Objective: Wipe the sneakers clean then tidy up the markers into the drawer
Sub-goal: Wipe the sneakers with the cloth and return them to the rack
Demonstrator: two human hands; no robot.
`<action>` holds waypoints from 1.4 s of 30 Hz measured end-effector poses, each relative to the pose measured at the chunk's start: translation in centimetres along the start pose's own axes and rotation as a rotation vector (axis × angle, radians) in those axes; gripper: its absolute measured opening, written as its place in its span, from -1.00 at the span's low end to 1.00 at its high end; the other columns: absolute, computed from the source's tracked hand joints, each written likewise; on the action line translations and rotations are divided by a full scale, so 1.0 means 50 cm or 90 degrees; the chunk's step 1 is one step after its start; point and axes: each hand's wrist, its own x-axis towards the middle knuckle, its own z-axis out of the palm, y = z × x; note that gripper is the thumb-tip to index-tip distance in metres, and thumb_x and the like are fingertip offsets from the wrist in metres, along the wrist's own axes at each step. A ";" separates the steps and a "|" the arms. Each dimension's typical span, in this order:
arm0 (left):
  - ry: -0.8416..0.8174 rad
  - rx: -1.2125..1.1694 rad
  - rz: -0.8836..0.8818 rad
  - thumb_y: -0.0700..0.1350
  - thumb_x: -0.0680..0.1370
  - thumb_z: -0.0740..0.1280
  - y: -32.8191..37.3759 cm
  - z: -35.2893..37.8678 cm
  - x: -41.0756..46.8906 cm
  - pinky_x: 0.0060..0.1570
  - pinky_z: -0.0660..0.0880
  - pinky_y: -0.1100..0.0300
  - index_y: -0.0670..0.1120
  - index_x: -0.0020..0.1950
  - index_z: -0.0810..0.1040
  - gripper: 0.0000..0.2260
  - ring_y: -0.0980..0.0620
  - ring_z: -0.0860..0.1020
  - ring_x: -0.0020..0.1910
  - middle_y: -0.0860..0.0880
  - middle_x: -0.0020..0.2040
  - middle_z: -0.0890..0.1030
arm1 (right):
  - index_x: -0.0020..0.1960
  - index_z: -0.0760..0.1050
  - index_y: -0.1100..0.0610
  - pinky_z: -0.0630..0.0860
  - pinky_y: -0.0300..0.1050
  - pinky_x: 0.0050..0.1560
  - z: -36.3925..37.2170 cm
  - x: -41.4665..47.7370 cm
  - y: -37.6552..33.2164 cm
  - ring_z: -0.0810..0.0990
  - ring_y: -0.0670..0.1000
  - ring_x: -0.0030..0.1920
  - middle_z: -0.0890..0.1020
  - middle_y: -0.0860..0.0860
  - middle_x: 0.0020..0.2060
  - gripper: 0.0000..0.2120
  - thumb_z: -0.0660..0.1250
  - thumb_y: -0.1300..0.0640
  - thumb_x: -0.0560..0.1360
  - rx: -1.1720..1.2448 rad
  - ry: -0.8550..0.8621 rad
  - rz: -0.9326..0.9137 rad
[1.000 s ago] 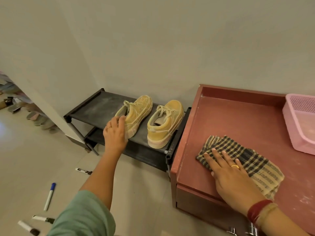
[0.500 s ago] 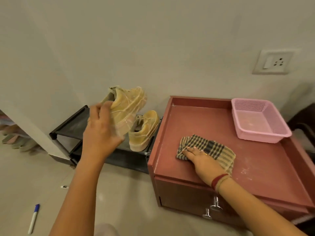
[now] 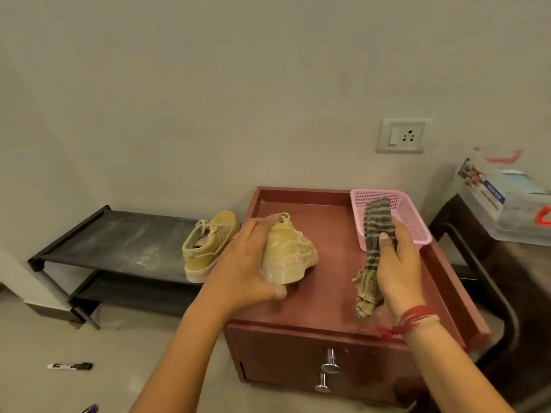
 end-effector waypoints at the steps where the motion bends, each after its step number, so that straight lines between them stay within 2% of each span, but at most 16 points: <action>1: -0.005 -0.013 0.010 -0.06 0.14 0.54 -0.001 0.001 0.002 0.10 0.19 0.57 0.06 0.46 0.18 -0.05 0.34 0.27 0.18 0.17 0.27 0.31 | 0.26 0.37 -0.23 0.49 0.08 0.20 0.002 -0.006 -0.014 0.53 0.11 0.14 0.54 0.02 0.19 -0.63 0.12 0.16 0.57 -0.027 -0.014 -0.054; 4: 0.007 -0.063 0.027 -0.04 0.16 0.52 -0.003 -0.001 0.002 0.24 0.32 0.30 0.14 0.49 0.09 -0.01 0.29 0.33 0.28 0.23 0.29 0.34 | 0.38 0.34 -0.06 0.44 -0.17 0.21 0.024 -0.031 -0.036 0.47 -0.12 0.18 0.51 -0.03 0.25 -0.56 0.09 0.26 0.55 -0.118 -0.091 -0.221; 8: 0.039 -0.157 0.030 -0.10 0.15 0.53 0.011 0.000 0.003 0.22 0.41 0.24 0.16 0.49 0.10 0.00 0.20 0.39 0.31 0.20 0.32 0.37 | 0.42 0.31 0.08 0.27 -0.09 0.41 0.075 -0.061 -0.056 0.32 -0.03 0.42 0.36 0.02 0.41 -0.44 0.04 0.31 0.43 -0.192 -0.299 -0.432; 11: 0.059 -0.207 0.031 -0.16 0.16 0.56 -0.007 0.005 -0.007 0.27 0.41 0.16 0.15 0.51 0.06 0.05 0.15 0.35 0.37 0.16 0.40 0.33 | 0.37 0.37 0.14 0.22 -0.13 0.42 0.100 -0.070 -0.052 0.30 0.06 0.43 0.37 0.06 0.40 -0.53 0.08 0.30 0.47 -0.246 -0.380 -0.528; 13: 0.070 -0.240 0.027 -0.18 0.16 0.59 -0.028 0.010 -0.021 0.28 0.38 0.21 0.13 0.52 0.00 0.10 0.13 0.32 0.40 0.14 0.42 0.28 | 0.33 0.43 0.05 0.23 -0.17 0.42 0.107 -0.076 -0.051 0.28 -0.04 0.44 0.36 0.01 0.41 -0.59 0.18 0.25 0.51 -0.157 -0.400 -0.444; 15: 0.070 -0.258 0.033 -0.19 0.16 0.61 -0.040 0.018 -0.034 0.27 0.35 0.29 0.08 0.54 -0.06 0.15 0.09 0.27 0.43 0.09 0.42 0.25 | 0.30 0.45 -0.14 0.22 -0.20 0.43 0.116 -0.081 -0.051 0.22 -0.18 0.44 0.29 -0.10 0.44 -0.60 0.32 0.08 0.48 0.002 -0.413 -0.242; 18: 0.076 -0.253 0.059 -0.19 0.16 0.63 -0.046 0.032 -0.037 0.28 0.33 0.30 0.02 0.53 -0.12 0.18 0.02 0.29 0.42 -0.04 0.41 0.26 | 0.28 0.41 -0.29 0.21 0.01 0.46 0.132 -0.086 -0.044 0.18 -0.20 0.45 0.26 -0.16 0.46 -0.57 0.31 -0.11 0.42 0.069 -0.406 -0.135; 21: 0.076 -0.252 0.062 -0.16 0.17 0.63 -0.055 0.033 -0.035 0.29 0.36 0.21 -0.02 0.53 -0.13 0.18 0.02 0.32 0.40 -0.08 0.38 0.32 | 0.32 0.43 -0.12 0.22 0.05 0.45 0.127 -0.094 -0.045 0.19 -0.12 0.47 0.25 -0.12 0.47 -0.59 0.28 -0.09 0.47 0.058 -0.374 -0.187; 25: 0.115 -0.249 0.078 0.01 0.19 0.58 -0.077 0.027 -0.032 0.34 0.21 -0.30 -0.03 0.54 -0.09 0.13 0.08 0.29 0.44 0.25 0.40 0.30 | 0.39 0.33 -0.01 0.17 0.14 0.45 0.113 -0.114 -0.048 0.19 0.03 0.48 0.33 -0.09 0.43 -0.54 0.22 0.19 0.50 -0.130 -0.448 -0.450; 28: 0.136 -0.226 0.090 0.10 0.18 0.58 -0.091 0.021 -0.032 0.28 0.25 -0.36 -0.02 0.52 -0.06 0.12 -0.04 0.38 0.38 0.17 0.38 0.35 | 0.35 0.35 -0.01 0.11 0.10 0.47 0.107 -0.104 -0.042 0.18 0.01 0.49 0.38 -0.11 0.38 -0.47 0.19 0.32 0.42 -0.295 -0.513 -0.623; 30: 0.134 -0.233 0.074 0.09 0.17 0.61 -0.088 0.018 -0.034 0.29 0.31 -0.28 0.02 0.53 -0.05 0.13 -0.01 0.39 0.37 0.10 0.40 0.36 | 0.32 0.37 -0.04 0.10 0.03 0.49 0.099 -0.075 -0.031 0.19 -0.01 0.48 0.36 -0.12 0.39 -0.52 0.18 0.28 0.46 -0.275 -0.517 -0.576; 33: 0.138 -0.223 0.074 0.09 0.14 0.62 -0.076 0.018 -0.031 0.34 0.26 -0.27 0.06 0.52 -0.03 0.14 0.08 0.37 0.38 0.37 0.36 0.28 | 0.33 0.37 -0.08 0.16 0.13 0.46 0.090 -0.046 -0.041 0.24 -0.07 0.46 0.35 -0.15 0.41 -0.64 0.20 0.02 0.54 -0.142 -0.451 -0.326; 35: 0.136 -0.227 0.088 0.10 0.16 0.59 -0.077 0.017 -0.028 0.32 0.25 -0.30 0.04 0.53 -0.02 0.11 0.03 0.36 0.39 0.33 0.36 0.29 | 0.33 0.39 -0.04 0.15 0.08 0.47 0.096 -0.070 -0.050 0.21 -0.05 0.47 0.36 -0.13 0.41 -0.63 0.18 -0.09 0.56 -0.152 -0.480 -0.347; 38: 0.136 -0.202 0.119 0.13 0.19 0.55 -0.076 0.014 -0.025 0.27 0.27 -0.36 -0.02 0.52 -0.02 0.07 0.00 0.37 0.39 0.25 0.39 0.27 | 0.34 0.39 -0.07 0.02 0.07 0.49 0.111 -0.096 -0.053 0.11 -0.05 0.50 0.33 -0.17 0.42 -0.64 0.13 -0.09 0.57 -0.243 -0.539 -0.486; 40: 0.136 -0.222 0.099 0.10 0.18 0.58 -0.072 0.012 -0.023 0.31 0.24 -0.34 0.07 0.52 -0.03 0.09 0.12 0.35 0.39 0.34 0.42 0.21 | 0.36 0.34 -0.16 0.06 0.18 0.48 0.113 -0.074 -0.059 0.10 -0.06 0.51 0.30 -0.22 0.42 -0.63 0.13 -0.14 0.56 -0.206 -0.486 -0.389; 42: 0.132 -0.242 0.070 0.08 0.15 0.61 -0.074 0.012 -0.023 0.34 0.23 -0.30 0.21 0.51 -0.07 0.13 0.17 0.34 0.39 0.21 0.49 0.17 | 0.39 0.29 -0.19 0.09 0.22 0.47 0.113 -0.065 -0.063 0.09 -0.05 0.51 0.25 -0.21 0.45 -0.59 0.13 -0.17 0.56 -0.169 -0.454 -0.311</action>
